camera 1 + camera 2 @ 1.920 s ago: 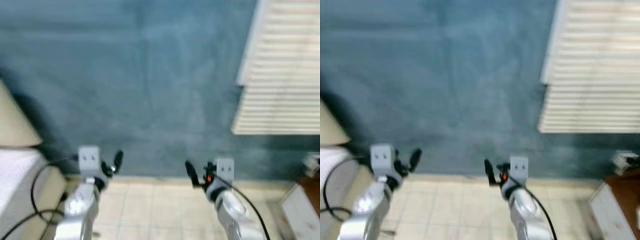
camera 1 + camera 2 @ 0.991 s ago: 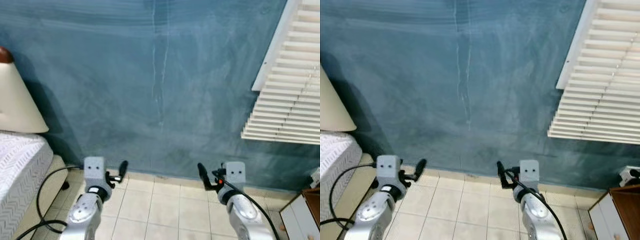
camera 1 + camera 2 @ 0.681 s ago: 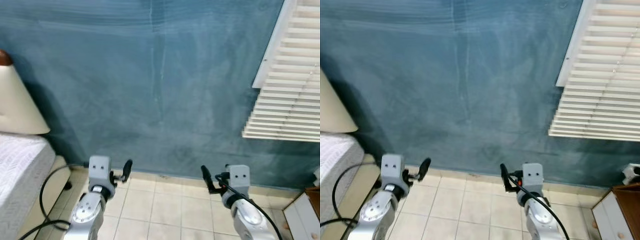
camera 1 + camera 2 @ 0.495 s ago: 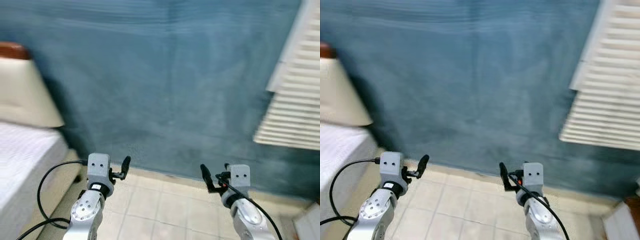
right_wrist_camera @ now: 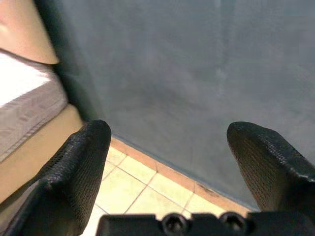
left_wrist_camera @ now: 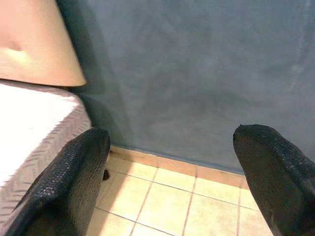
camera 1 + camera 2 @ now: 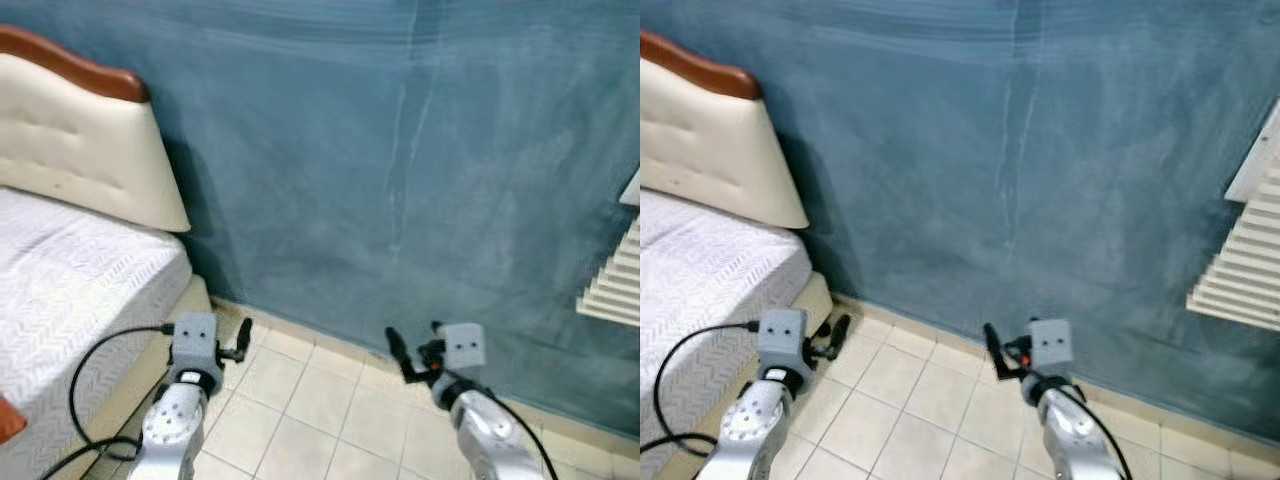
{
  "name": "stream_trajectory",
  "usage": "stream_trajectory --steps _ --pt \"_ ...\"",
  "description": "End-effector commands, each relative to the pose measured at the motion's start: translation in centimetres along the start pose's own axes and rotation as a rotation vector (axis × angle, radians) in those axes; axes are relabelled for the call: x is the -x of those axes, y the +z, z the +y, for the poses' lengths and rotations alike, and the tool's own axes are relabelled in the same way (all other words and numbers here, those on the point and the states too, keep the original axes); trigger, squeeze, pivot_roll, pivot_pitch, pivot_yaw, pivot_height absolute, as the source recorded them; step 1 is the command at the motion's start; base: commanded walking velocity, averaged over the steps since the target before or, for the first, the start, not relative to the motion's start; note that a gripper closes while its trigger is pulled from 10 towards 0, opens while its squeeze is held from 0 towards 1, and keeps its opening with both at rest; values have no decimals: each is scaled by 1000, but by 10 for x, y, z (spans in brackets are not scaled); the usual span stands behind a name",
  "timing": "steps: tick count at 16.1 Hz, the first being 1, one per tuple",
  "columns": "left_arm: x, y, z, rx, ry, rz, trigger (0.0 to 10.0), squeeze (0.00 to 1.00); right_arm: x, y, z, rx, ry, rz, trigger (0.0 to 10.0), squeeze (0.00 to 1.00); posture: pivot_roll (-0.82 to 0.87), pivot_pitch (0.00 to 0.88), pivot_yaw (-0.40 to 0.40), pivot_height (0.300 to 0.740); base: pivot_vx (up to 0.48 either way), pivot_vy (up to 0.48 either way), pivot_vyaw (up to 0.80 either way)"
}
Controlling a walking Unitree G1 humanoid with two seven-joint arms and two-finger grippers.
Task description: Clean up the room
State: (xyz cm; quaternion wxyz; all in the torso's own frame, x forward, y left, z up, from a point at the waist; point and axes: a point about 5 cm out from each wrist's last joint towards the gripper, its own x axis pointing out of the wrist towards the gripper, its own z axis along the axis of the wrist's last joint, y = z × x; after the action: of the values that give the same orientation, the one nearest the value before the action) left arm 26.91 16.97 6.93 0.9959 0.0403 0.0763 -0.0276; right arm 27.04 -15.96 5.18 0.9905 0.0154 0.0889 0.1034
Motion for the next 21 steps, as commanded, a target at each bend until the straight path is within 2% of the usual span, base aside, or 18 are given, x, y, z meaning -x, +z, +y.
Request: stream_trajectory --steps 1,2,5,10,13,17,19,20,21 --pt "1 2 -2 -44 3 -18 10000 0 4 -5 -14 -14 -44 18 10000 0 -28 0 30 740 0 -480 438" --pt "2 2 -1 -66 12 -23 10000 0 5 -6 -14 -17 -46 20 10000 0 -29 0 30 740 0 -480 438" --pt "1 4 0 -39 31 -33 10000 0 4 -8 -13 -28 -32 16 10000 0 -30 0 28 740 0 -480 431" --pt "-7 4 1 62 61 -22 10000 0 5 -6 -16 15 -3 -8 10000 0 -36 0 27 740 0 0 433" --pt "-14 9 -3 -21 54 -49 10000 0 3 -6 -15 4 19 -16 10000 0 -39 0 24 740 0 0 433" --pt "-15 17 -2 67 59 -92 10000 0 0 0 -9 -13 90 -78 10000 0 -30 0 25 740 0 0 431" --pt "-16 15 -3 8 66 -78 10000 0 -3 0 -10 -5 99 -70 10000 0 -24 0 23 740 0 0 425" --pt "-16 14 -3 20 59 -79 10000 0 -4 0 -11 7 95 -60 10000 0 -24 0 23 740 0 0 425" --pt "-16 14 -1 -21 63 -81 10000 0 -8 -1 -12 62 82 -26 10000 0 -25 0 21 740 0 0 0"
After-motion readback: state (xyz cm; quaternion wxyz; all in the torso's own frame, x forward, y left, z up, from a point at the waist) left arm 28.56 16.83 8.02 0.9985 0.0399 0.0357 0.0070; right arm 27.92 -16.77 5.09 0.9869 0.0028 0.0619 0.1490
